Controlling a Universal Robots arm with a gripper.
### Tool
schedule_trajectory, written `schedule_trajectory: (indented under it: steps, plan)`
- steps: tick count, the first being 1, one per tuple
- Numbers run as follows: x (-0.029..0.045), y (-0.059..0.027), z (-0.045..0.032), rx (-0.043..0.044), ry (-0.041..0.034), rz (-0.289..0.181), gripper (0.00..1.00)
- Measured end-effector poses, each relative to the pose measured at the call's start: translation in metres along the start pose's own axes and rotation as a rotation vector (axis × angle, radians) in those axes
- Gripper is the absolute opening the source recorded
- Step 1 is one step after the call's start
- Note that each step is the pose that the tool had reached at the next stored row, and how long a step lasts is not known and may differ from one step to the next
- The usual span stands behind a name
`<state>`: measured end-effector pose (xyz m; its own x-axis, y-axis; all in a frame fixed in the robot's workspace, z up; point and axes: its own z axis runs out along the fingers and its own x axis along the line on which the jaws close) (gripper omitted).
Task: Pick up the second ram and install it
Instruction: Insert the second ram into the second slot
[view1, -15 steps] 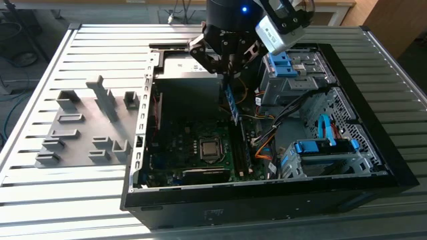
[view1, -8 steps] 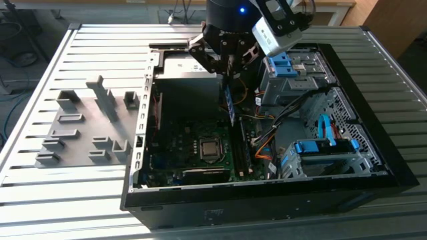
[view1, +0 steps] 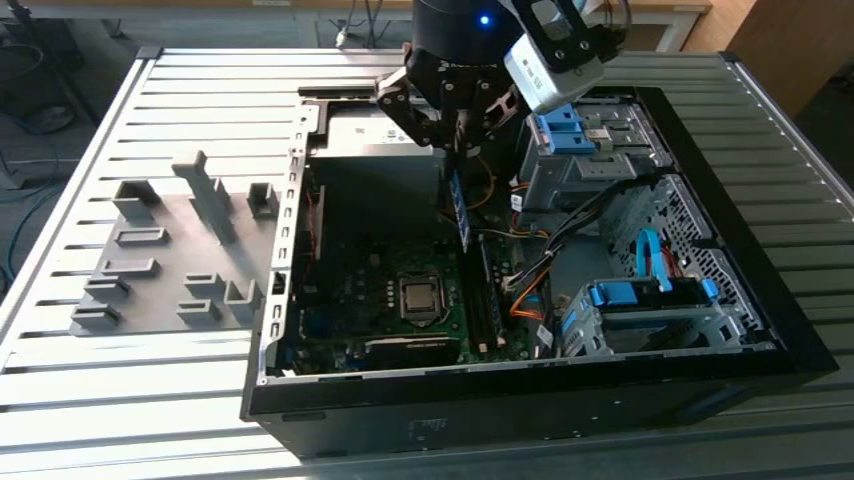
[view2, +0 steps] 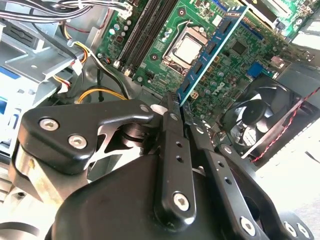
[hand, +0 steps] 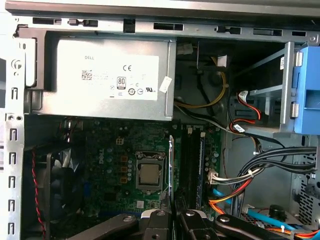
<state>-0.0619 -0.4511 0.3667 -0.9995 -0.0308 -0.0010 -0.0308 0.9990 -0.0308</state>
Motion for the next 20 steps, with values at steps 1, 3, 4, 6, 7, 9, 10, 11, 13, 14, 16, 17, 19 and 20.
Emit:
schedule_trajectory:
  steps: [1, 3, 4, 6, 7, 9, 10, 11, 13, 14, 16, 17, 19, 20]
  plan:
    - [0.0000, 0.0000, 0.0001, 0.0000, -0.0002, 0.000, 0.14]
    - [-0.0012, 0.0000, 0.0007, -0.0001, -0.0003, 0.001, 0.14]
    - [-0.0026, 0.0000, 0.0011, 0.0000, -0.0003, 0.001, 0.14]
    - [-0.0077, -0.0001, 0.0019, 0.0000, -0.0003, 0.001, 0.14]
    - [-0.0097, -0.0001, 0.0024, -0.0002, -0.0004, 0.001, 0.14]
    - [-0.0130, -0.0002, 0.0032, -0.0002, -0.0004, 0.001, 0.14]
    - [-0.0142, -0.0002, 0.0035, 0.0000, -0.0003, 0.001, 0.14]
    - [-0.0152, -0.0002, 0.0038, 0.0000, -0.0002, 0.001, 0.14]
    - [-0.0166, -0.0003, 0.0042, 0.0001, -0.0002, 0.002, 0.14]
    - [-0.0173, -0.0003, 0.0045, 0.0000, -0.0002, 0.003, 0.14]
    - [-0.0184, -0.0002, 0.0055, 0.0001, -0.0001, 0.004, 0.14]
    - [-0.0189, -0.0003, 0.0062, 0.0001, -0.0001, 0.005, 0.14]
    - [-0.0200, -0.0002, 0.0079, 0.0001, -0.0001, 0.005, 0.14]
    - [-0.0207, -0.0002, 0.0088, 0.0000, -0.0001, 0.005, 0.14]
